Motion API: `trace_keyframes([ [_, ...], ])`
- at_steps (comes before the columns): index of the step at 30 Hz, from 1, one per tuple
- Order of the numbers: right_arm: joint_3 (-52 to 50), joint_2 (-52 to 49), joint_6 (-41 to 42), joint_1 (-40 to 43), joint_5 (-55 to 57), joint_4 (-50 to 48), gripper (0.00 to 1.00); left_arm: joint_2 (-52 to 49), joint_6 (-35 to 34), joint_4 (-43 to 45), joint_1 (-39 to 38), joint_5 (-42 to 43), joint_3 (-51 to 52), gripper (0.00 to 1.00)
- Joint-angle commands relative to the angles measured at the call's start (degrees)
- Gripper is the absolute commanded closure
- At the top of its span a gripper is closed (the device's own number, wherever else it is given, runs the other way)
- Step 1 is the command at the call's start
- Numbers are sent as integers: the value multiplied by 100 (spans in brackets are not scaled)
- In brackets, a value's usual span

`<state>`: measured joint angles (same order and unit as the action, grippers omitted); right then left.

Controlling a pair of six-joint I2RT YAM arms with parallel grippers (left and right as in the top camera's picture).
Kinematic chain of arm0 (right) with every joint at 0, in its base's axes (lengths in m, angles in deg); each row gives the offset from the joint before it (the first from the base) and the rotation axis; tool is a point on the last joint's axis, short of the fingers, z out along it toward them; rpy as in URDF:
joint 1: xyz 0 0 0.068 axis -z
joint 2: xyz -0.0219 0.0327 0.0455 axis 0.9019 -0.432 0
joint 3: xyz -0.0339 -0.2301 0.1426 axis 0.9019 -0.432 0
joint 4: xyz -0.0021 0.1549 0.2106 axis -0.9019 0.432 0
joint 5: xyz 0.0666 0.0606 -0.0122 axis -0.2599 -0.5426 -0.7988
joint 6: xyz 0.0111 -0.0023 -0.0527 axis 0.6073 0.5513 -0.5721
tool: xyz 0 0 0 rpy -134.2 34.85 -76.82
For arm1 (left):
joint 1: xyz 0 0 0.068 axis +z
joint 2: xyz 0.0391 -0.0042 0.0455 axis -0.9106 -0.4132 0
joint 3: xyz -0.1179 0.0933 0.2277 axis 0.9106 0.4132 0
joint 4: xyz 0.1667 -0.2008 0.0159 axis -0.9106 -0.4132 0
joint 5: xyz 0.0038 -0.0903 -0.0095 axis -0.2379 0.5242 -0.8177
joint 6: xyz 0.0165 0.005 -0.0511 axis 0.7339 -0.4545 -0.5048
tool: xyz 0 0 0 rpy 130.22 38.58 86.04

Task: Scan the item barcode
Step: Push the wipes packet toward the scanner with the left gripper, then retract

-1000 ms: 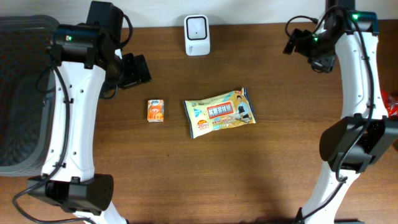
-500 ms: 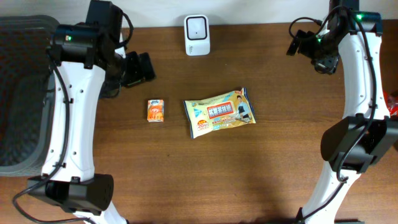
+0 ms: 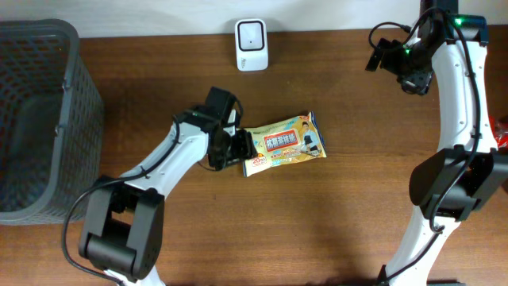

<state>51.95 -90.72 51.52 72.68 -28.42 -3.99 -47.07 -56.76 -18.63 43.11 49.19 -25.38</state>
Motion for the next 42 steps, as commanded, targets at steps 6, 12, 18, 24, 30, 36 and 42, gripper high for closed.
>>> trace_keyframes([
  [6,66,57,-59,11,52,2,1,-2,-870,1523,-15,-446,940,46],
  [12,66,57,-59,11,52,2,1,-527,-905,2135,-199,-581,940,88],
  [18,66,57,-59,11,52,2,1,-520,-391,2057,92,-1460,557,100],
  [24,66,57,-59,11,52,2,1,-520,920,1386,267,-1818,-254,100],
  [30,66,57,-59,11,52,2,1,-520,1086,1064,269,-1663,-527,43],
  [36,66,57,-57,11,52,2,1,-455,1084,-476,564,-2186,-2087,26],
  [42,66,26,-901,-55,-1552,-284,1,-533,579,-2046,1668,-2199,-3285,1],
])
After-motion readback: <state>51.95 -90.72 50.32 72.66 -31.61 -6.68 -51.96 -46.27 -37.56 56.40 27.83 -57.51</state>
